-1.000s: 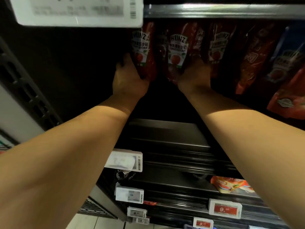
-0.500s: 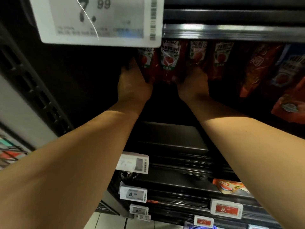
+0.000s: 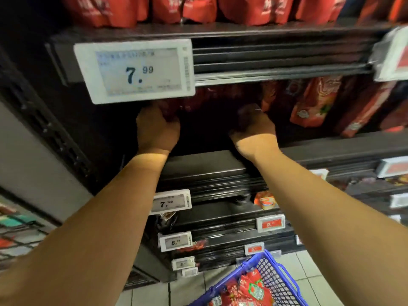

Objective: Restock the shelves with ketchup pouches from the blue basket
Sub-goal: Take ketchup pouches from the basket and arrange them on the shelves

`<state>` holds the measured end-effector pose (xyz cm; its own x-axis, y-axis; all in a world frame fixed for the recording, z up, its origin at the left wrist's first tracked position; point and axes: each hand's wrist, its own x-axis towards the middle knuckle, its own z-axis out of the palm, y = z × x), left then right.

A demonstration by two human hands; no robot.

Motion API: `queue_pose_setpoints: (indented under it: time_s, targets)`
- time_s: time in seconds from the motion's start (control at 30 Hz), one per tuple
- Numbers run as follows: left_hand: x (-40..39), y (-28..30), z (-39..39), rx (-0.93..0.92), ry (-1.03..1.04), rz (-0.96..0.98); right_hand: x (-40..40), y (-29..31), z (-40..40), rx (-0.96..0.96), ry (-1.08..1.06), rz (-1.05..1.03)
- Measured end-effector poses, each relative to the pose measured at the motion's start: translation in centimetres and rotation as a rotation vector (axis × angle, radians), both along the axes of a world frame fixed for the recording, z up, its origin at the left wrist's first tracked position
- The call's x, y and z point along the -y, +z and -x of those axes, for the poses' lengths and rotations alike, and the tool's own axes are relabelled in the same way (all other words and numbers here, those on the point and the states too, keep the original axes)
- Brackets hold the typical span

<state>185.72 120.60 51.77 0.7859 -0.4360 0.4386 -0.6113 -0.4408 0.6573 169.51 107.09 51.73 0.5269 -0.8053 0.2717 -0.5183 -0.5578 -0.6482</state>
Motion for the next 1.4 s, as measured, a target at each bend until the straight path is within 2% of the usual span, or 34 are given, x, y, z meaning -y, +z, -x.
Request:
queue_pose_setpoints:
  time_s: [0.1,0.23,0.4,0.53,0.67,0.77,0.9,1.03,1.17,1.27,1.4]
  targets:
    - [-1.3,0.0,1.2,-0.097,-0.098,0.003,-2.2,0.4,4.6,0.077,-0.019,-0.128]
    - [-3.6,0.1,3.3,-0.169,-0.180,-0.115,-4.4,0.8,11.2,0.112,-0.043,-0.245]
    - [-6.9,0.9,6.9,-0.167,-0.198,-0.148,-5.1,0.3,20.0,0.267,-0.021,-0.340]
    - [-10.5,0.3,10.0,-0.125,-0.212,-0.111,-5.1,-4.0,28.5,0.115,0.074,-0.450]
    - [-13.8,-1.9,16.0,-0.028,-0.131,-0.185,-3.4,-9.3,36.1,-0.031,0.119,-0.607]
    - [-14.0,-4.5,22.1,-0.155,-0.200,-0.284,-2.4,-12.3,40.6,-0.207,0.141,-0.672]
    - [-12.4,-9.9,29.0,-0.461,-0.284,-0.505,-1.4,-16.3,43.2,-0.201,0.080,-0.857]
    - [-10.4,-14.9,33.9,-0.634,-0.292,-0.719,-2.0,-19.8,43.9,-0.219,-0.008,-0.989]
    - [-10.2,-21.1,36.0,-0.680,-0.303,-0.989,-4.6,-23.7,43.4,-0.213,-0.105,-1.146]
    - [-10.8,-25.6,36.3,-0.776,-0.309,-1.089,-7.0,-26.8,42.2,-0.178,-0.173,-1.272]
    - [-11.5,-32.6,35.3,-0.814,-0.339,-1.224,-9.8,-33.6,39.7,-0.180,-0.366,-1.397]
